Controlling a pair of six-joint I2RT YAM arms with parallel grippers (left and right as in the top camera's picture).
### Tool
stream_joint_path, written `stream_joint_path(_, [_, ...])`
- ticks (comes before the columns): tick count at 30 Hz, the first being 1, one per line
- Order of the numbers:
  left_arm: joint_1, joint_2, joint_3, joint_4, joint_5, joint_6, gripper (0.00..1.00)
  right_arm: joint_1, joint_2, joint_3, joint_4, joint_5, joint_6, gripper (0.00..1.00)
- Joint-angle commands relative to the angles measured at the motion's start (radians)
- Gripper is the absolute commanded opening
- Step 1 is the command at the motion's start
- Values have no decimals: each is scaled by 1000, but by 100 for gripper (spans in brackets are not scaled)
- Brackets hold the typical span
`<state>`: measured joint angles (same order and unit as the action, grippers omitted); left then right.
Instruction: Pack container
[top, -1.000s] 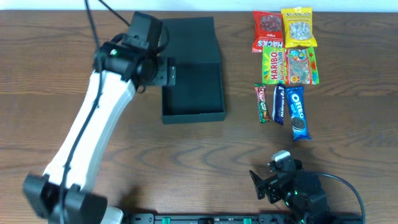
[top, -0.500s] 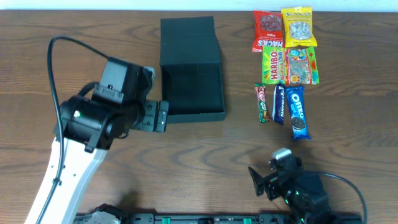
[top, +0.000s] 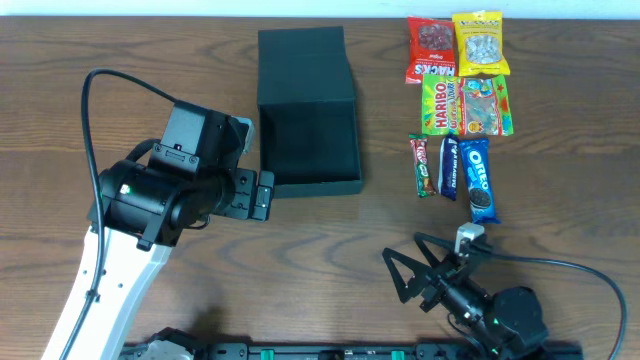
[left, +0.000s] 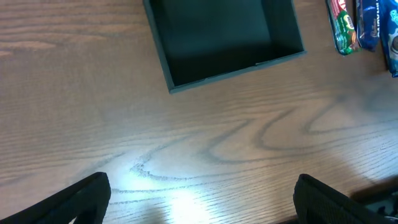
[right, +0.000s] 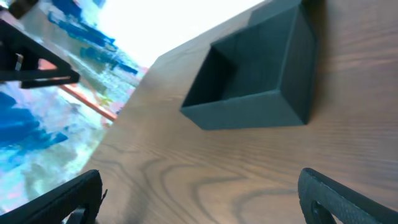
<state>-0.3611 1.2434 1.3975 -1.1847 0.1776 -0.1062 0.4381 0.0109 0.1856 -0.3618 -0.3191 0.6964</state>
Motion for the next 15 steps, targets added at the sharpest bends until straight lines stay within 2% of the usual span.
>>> stream_joint_path(1, [0,-9,-6,10,7,10,95,3,-5,1,37,14,-48,99])
stream_joint_path(4, [0,-9,-6,40,6,10,95,-31,24,10,44,98,-51,99])
stream_joint_path(7, [0,-8,-6,94,5,11,95,-114,139,58,48,109,-138,99])
stream_joint_path(11, [1,-4,-6,175,-25,32,95,-269,413,228,46,96,-314,99])
stream_joint_path(15, [1,29,-6,251,-85,32,95,-415,735,472,12,43,-540,99])
